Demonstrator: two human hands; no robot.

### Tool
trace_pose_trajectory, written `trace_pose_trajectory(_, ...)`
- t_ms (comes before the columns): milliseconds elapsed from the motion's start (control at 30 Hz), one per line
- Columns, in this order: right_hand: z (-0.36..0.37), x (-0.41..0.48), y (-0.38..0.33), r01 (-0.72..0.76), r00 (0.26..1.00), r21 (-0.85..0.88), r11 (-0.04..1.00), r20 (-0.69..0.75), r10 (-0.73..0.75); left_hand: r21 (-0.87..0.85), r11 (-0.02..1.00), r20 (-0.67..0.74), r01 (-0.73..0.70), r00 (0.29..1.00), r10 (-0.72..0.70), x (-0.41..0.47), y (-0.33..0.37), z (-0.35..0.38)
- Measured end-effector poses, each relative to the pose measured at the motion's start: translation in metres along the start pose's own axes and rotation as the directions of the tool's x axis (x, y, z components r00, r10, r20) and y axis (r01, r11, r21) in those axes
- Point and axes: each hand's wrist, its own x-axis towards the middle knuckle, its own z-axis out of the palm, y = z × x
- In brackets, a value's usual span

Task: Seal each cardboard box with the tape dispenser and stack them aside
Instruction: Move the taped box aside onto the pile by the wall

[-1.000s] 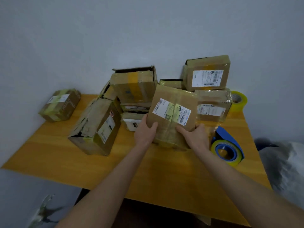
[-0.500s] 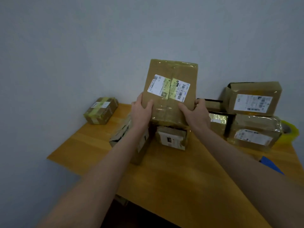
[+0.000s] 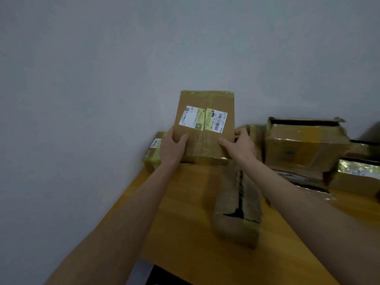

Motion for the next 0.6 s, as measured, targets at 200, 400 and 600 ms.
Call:
trace_pose_trajectory(200,0.068,0.037,-0.009,-0.111,0.987,0.118,0.987,0.129,0.095,0.081,0.993,0.060,0.083,0.994,-0.088,0.060,-0.040,-0.021)
trace_pose_trajectory(400,0.139,0.063,-0.015,-0.161,0.970,0.180,0.970,0.209,0.122,0.178,0.980,0.028,0.086,0.995,-0.092,0.104,-0.081,-0.047)
trace_pose_trajectory(600,0.201,0.096,-0.035,-0.191,0.964,0.138,0.972,0.211,0.160,0.253,0.964,0.079,0.081,0.992,-0.103,0.166,-0.118,-0.063)
